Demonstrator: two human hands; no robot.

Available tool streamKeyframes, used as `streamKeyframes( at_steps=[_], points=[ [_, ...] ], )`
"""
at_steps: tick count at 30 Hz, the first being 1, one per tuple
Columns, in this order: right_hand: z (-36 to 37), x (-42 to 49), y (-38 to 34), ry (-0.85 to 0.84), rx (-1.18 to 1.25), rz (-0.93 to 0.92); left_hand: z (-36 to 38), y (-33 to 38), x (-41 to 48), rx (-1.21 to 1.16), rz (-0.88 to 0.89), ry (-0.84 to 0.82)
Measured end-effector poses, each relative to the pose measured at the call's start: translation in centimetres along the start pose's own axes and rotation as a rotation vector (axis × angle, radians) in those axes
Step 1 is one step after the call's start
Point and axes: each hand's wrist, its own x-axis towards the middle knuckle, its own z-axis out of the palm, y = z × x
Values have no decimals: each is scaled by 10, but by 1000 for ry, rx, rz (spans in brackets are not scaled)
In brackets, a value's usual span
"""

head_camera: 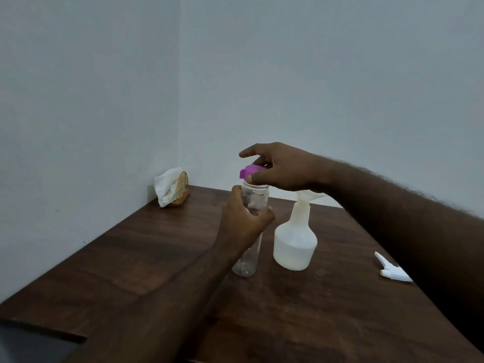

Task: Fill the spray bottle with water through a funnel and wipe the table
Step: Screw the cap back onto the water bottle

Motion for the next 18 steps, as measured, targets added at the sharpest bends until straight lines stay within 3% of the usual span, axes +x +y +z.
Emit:
streamKeyframes(
  at_steps=[3,5,8,11,13,18],
  points=[
    [3,-1,4,1,40,-5,0,1,-1,-10,0,12],
    [3,-1,5,36,-63,16,0,1,-1,-15,4,20],
    [0,0,7,262,-250,27,2,1,-1,-33,-5,22],
    [-2,1,8,462,-226,1,5,1,-1,-40,-3,19],
    [-1,2,7,452,-196,-14,5,0,-2,-45,-1,22],
    [2,2,3,230,-68,-10,3,0,-3,-41,4,24]
  ],
)
